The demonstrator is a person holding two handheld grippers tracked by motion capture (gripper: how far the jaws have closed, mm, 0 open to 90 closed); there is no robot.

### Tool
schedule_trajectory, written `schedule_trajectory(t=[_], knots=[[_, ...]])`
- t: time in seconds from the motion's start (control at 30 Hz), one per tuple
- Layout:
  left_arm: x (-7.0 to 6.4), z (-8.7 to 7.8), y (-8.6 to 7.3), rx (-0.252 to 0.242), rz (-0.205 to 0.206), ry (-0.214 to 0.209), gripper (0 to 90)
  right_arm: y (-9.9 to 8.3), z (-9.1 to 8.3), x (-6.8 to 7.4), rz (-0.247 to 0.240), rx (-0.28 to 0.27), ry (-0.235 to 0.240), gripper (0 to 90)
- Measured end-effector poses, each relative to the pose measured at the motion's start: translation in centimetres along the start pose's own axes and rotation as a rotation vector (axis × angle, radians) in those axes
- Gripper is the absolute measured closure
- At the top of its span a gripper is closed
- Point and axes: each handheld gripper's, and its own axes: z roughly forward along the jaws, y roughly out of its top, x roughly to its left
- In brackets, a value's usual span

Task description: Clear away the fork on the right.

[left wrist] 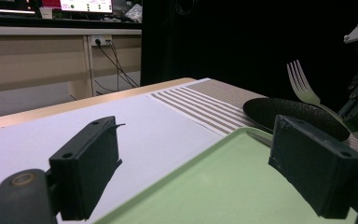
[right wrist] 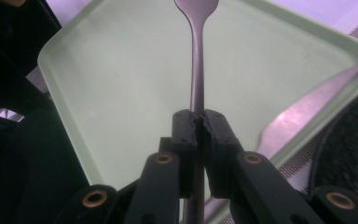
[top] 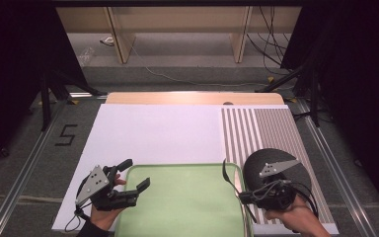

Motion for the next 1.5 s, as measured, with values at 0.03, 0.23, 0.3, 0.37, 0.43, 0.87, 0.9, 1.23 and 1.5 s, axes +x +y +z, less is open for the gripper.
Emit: schedule_trajectory(t=[0.03, 0.23, 0.3, 0.37, 0.43, 0.87, 0.9, 1.23, 1.5], knots=[[0.0, 0.0, 0.0, -0.001, 0.000, 0.000, 14.9, 0.1, 0.2, 0.2, -0.001, 0.003, 0.004, 83.9], [0.0, 0.0, 0.0, -0.002, 0.000, 0.000, 14.9, 0.8, 1.6, 1.3, -0.020, 0.025, 0.025, 83.9], [0.0, 0.0, 0.0, -0.001, -0.001, 0.001, 14.9, 1.0, 2.0, 1.5, -0.023, 0.035, 0.023, 83.9], [0.0, 0.0, 0.0, -0.002, 0.000, 0.001, 14.9, 1.1, 2.4, 1.7, -0.028, 0.045, 0.027, 83.9], [0.0, 0.0, 0.0, -0.002, 0.000, 0.000, 14.9, 1.2, 2.8, 1.9, -0.033, 0.056, 0.025, 83.9], [0.0, -0.1, 0.0, -0.003, 0.000, 0.000, 14.9, 1.7, 4.2, 2.6, -0.046, 0.096, 0.030, 83.9], [0.0, -0.1, 0.0, -0.003, 0.000, 0.000, 14.9, 1.7, 4.3, 2.7, -0.044, 0.099, 0.028, 83.9], [0.0, -0.1, 0.0, -0.002, 0.000, 0.000, 14.9, 1.8, 5.4, 3.4, -0.056, 0.162, 0.002, 83.9], [0.0, 0.0, 0.0, -0.002, 0.000, 0.000, 14.9, 1.9, 6.5, 4.1, -0.093, 0.228, -0.039, 83.9]])
